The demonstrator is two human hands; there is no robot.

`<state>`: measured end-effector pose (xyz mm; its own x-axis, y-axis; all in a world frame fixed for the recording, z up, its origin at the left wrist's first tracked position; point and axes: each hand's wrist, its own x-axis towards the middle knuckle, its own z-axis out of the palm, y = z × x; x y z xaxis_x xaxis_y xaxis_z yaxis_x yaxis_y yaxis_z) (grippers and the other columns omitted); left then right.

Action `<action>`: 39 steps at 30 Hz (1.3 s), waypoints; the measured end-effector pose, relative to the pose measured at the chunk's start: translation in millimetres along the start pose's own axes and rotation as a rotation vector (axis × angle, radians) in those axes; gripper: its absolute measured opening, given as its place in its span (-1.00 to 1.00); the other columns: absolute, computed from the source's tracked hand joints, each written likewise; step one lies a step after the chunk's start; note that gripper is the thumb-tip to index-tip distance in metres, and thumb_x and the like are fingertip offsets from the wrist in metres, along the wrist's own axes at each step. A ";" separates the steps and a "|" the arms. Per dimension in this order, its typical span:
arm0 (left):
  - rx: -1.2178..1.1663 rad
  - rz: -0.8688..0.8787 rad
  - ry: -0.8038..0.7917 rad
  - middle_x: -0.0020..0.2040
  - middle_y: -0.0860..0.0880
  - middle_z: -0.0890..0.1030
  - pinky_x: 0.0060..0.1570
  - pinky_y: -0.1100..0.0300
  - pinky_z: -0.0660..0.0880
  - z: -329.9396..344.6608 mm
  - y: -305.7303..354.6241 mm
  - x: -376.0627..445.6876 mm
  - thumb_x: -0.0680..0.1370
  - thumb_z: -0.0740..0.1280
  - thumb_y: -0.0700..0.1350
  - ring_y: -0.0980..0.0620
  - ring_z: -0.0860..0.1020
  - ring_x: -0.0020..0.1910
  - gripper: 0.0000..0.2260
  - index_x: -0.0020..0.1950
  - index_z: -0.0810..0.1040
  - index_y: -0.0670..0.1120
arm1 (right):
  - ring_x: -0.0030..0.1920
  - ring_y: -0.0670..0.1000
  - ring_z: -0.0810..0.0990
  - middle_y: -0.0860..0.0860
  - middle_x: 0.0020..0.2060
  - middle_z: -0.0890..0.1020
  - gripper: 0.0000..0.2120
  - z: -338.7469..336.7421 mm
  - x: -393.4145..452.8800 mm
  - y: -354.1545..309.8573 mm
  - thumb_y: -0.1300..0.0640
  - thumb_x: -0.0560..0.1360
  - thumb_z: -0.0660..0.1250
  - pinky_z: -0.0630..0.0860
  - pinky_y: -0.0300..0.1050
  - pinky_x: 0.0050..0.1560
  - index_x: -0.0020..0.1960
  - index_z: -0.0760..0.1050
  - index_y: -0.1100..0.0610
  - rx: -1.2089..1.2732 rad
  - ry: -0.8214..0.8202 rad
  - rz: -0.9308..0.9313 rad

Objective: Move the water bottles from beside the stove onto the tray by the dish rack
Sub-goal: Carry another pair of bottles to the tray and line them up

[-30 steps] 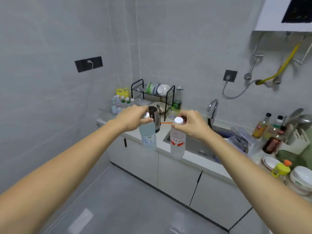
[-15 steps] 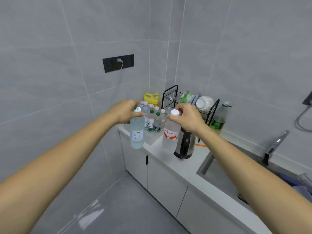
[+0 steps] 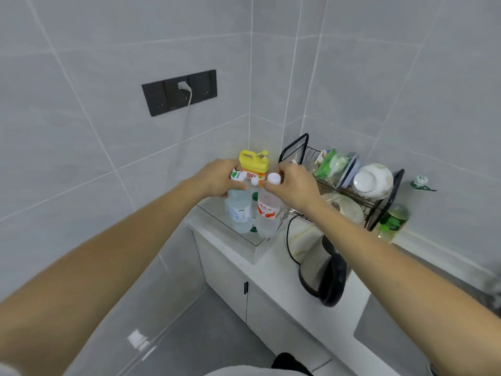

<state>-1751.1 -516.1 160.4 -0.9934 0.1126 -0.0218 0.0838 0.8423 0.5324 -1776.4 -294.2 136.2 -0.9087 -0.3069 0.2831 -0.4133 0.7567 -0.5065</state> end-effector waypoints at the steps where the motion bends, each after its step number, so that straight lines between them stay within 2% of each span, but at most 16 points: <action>1: 0.002 -0.003 -0.017 -0.17 -0.07 0.62 -0.21 -0.11 0.67 2.6 -6.1 13.1 0.47 0.56 -0.03 -0.18 0.71 -0.26 -0.75 -0.08 0.50 -0.01 | -0.25 0.10 0.52 -0.08 -0.37 0.47 -0.61 10.4 11.6 6.7 -0.17 0.40 0.49 0.26 -0.09 -0.37 -0.29 0.31 -0.05 -0.001 -0.014 0.000; 6: 0.023 0.014 -0.068 -0.08 -0.12 0.65 -0.16 -0.10 0.66 16.4 -34.8 78.0 0.43 0.59 -0.05 -0.16 0.70 -0.25 -0.67 0.07 0.55 -0.12 | -0.22 0.12 0.57 -0.01 -0.29 0.58 -0.64 49.1 53.0 34.8 -0.22 0.39 0.44 0.45 0.02 -0.29 -0.18 0.45 0.05 0.023 -0.044 0.046; 8: 0.048 0.030 -0.110 -0.06 -0.09 0.60 -0.17 -0.09 0.66 24.2 -49.4 100.0 0.44 0.58 -0.07 -0.12 0.67 -0.28 -0.68 0.06 0.53 -0.11 | -0.22 0.10 0.56 -0.06 -0.32 0.54 -0.65 62.8 63.0 42.1 -0.20 0.39 0.44 0.41 0.00 -0.31 -0.18 0.44 0.05 0.035 -0.060 0.069; 11: 0.041 0.077 -0.213 -0.08 -0.07 0.57 -0.22 -0.05 0.67 39.6 -74.8 131.9 0.44 0.57 -0.08 -0.06 0.63 -0.24 -0.70 -0.03 0.46 0.03 | -0.19 0.08 0.54 -0.10 -0.32 0.50 -0.68 82.0 72.5 52.7 -0.13 0.43 0.48 0.25 -0.08 -0.37 -0.16 0.38 0.00 0.018 -0.089 0.115; 13: 0.069 0.126 -0.305 -0.07 -0.07 0.56 -0.25 0.03 0.65 51.3 -92.7 149.8 0.46 0.55 -0.08 -0.01 0.62 -0.25 -0.69 -0.07 0.41 0.10 | -0.16 0.09 0.56 -0.04 -0.25 0.57 -0.70 95.6 75.0 58.4 -0.12 0.44 0.49 0.24 -0.12 -0.38 -0.14 0.43 0.02 -0.014 -0.100 0.173; 15: 0.089 0.170 -0.376 -0.04 -0.07 0.57 -0.22 -0.02 0.67 61.9 -108.6 162.2 0.45 0.55 -0.05 -0.03 0.66 -0.26 -0.70 -0.04 0.42 0.06 | -0.17 0.10 0.57 -0.02 -0.25 0.58 -0.69 109.0 75.0 62.2 -0.15 0.43 0.49 0.30 -0.09 -0.35 -0.16 0.43 0.02 -0.028 -0.098 0.229; 19: 0.070 0.250 -0.468 -0.16 -0.04 0.56 -0.23 -0.08 0.61 82.7 -127.0 177.6 0.46 0.54 -0.12 -0.09 0.67 -0.31 -0.73 -0.02 0.47 -0.09 | -0.21 0.07 0.53 -0.08 -0.31 0.50 -0.68 133.3 70.1 65.5 -0.14 0.41 0.50 0.36 -0.06 -0.26 -0.23 0.37 -0.06 -0.063 -0.116 0.292; 23: 0.080 0.309 -0.556 -0.34 -0.01 0.57 -0.24 -0.02 0.58 104.2 -133.3 188.1 0.47 0.55 -0.14 -0.14 0.68 -0.32 -0.74 -0.02 0.49 -0.13 | -0.11 0.10 0.59 -0.03 -0.17 0.59 -0.72 151.3 58.7 67.4 -0.19 0.40 0.46 0.53 0.03 -0.17 -0.12 0.43 -0.08 -0.162 -0.170 0.364; 25: 0.082 0.319 -0.572 -0.33 0.00 0.57 -0.29 0.04 0.54 114.9 -136.2 191.0 0.46 0.56 -0.12 -0.11 0.67 -0.35 -0.73 -0.05 0.48 -0.10 | -0.06 0.10 0.58 -0.01 -0.10 0.61 -0.72 157.9 50.6 68.3 -0.20 0.42 0.46 0.53 0.04 -0.13 -0.08 0.44 -0.08 -0.180 -0.192 0.386; 27: 0.108 0.354 -0.561 -0.31 0.02 0.54 -0.35 0.09 0.46 124.3 -137.2 190.5 0.45 0.56 -0.10 -0.09 0.63 -0.34 -0.72 -0.05 0.46 -0.08 | -0.05 0.11 0.58 0.00 -0.08 0.63 -0.73 162.8 42.7 68.8 -0.19 0.45 0.45 0.44 -0.02 -0.15 -0.06 0.42 -0.11 -0.206 -0.208 0.396; 29: 0.109 0.370 -0.567 -0.27 0.00 0.55 -0.33 0.02 0.52 133.8 -138.3 189.9 0.45 0.56 -0.09 -0.13 0.65 -0.33 -0.71 -0.06 0.45 -0.08 | -0.06 0.13 0.60 -0.01 -0.13 0.61 -0.74 166.1 35.6 69.0 -0.18 0.46 0.45 0.38 -0.04 -0.18 -0.03 0.41 -0.11 -0.237 -0.202 0.400; 32: 0.120 0.366 -0.573 -0.19 -0.07 0.62 -0.26 -0.07 0.61 142.3 -140.5 187.6 0.44 0.54 -0.07 -0.14 0.68 -0.29 -0.72 -0.07 0.45 -0.04 | -0.01 0.17 0.59 0.03 -0.10 0.61 -0.70 170.3 26.7 69.5 -0.17 0.48 0.44 0.41 -0.02 -0.14 0.08 0.49 -0.04 -0.275 -0.186 0.431; 35: 0.136 0.379 -0.543 -0.14 -0.10 0.62 -0.18 -0.07 0.59 147.2 -144.1 183.7 0.43 0.55 -0.04 -0.13 0.64 -0.21 -0.70 -0.06 0.45 -0.07 | 0.03 0.18 0.59 0.08 -0.02 0.65 -0.67 174.1 23.9 68.7 -0.17 0.50 0.43 0.37 -0.03 -0.15 0.13 0.49 0.00 -0.311 -0.179 0.451; 39: 0.165 0.426 -0.528 -0.11 -0.12 0.61 -0.24 0.00 0.49 149.9 -146.5 182.4 0.45 0.55 -0.02 -0.11 0.60 -0.23 -0.68 -0.11 0.40 -0.04 | 0.03 0.15 0.59 0.03 -0.03 0.62 -0.65 181.0 26.4 66.2 -0.19 0.51 0.41 0.35 -0.05 -0.17 0.13 0.48 0.02 -0.354 -0.210 0.471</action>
<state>-1932.8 -540.0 -48.4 -0.7037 0.6572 -0.2700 0.5104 0.7320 0.4513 -1838.4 -356.7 -37.3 -0.9956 0.0264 -0.0895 0.0462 0.9727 -0.2273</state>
